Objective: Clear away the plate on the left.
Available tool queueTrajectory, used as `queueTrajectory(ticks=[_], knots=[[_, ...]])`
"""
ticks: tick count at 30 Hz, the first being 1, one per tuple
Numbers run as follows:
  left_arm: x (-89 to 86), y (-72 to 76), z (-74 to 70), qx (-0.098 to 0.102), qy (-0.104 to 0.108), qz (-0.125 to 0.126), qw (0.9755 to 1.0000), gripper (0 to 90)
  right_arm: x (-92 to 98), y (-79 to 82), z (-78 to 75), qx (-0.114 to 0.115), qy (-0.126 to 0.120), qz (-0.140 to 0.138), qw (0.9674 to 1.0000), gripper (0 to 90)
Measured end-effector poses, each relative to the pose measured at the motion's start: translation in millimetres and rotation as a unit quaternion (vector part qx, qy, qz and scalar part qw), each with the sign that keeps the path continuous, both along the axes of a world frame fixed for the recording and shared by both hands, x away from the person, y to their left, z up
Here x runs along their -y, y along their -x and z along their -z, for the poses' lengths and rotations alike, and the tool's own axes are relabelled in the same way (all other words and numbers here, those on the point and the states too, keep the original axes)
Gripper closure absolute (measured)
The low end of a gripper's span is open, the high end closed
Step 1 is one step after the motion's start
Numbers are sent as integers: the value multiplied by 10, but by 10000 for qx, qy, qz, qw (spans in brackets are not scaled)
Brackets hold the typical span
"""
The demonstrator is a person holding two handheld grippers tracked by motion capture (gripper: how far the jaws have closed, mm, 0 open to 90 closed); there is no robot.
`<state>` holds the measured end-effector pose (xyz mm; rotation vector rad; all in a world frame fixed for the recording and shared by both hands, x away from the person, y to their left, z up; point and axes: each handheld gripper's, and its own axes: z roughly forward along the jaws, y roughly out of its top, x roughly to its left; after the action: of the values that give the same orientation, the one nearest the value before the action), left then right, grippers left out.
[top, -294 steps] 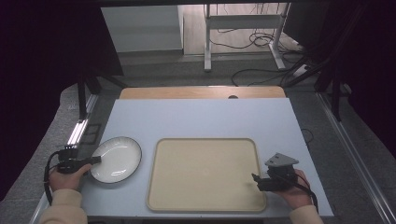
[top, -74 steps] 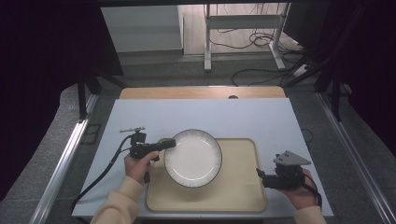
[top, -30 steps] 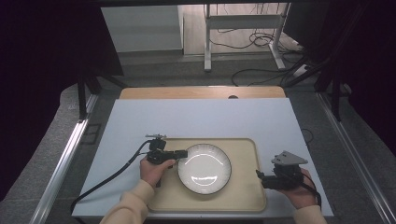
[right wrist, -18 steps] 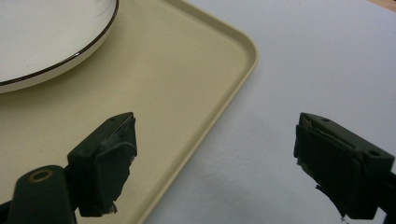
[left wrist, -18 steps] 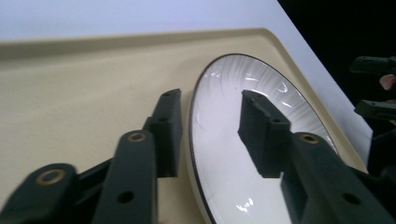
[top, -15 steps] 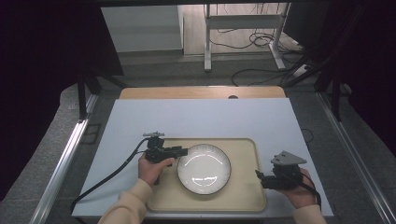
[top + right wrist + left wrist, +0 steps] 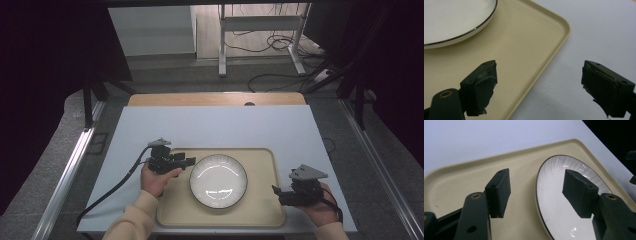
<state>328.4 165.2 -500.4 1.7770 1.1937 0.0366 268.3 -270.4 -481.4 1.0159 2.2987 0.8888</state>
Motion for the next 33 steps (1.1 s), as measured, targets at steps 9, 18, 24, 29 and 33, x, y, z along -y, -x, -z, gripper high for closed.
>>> queueTrajectory(ticks=[9, 18, 24, 29, 33], knots=[[-71, 266, -165, 393, -272, -15, 9989, 370, 103, 71, -20, 45, -6, 163, 9999, 139], [-210, 455, -194, 442, -547, -83, 9975, 335, 73, 104, -34, 100, 104, 169, 9998, 139], [-379, 606, -166, 427, -624, -207, 9969, 314, 70, 87, -40, 119, 94, 236, 9996, 139], [-476, 739, -115, 383, -736, -312, 9961, 304, 55, 87, -29, 120, 115, 177, 9997, 139], [-538, 849, -84, 393, -822, -390, 9951, 303, 59, 91, -25, 109, 87, 186, 9997, 139]])
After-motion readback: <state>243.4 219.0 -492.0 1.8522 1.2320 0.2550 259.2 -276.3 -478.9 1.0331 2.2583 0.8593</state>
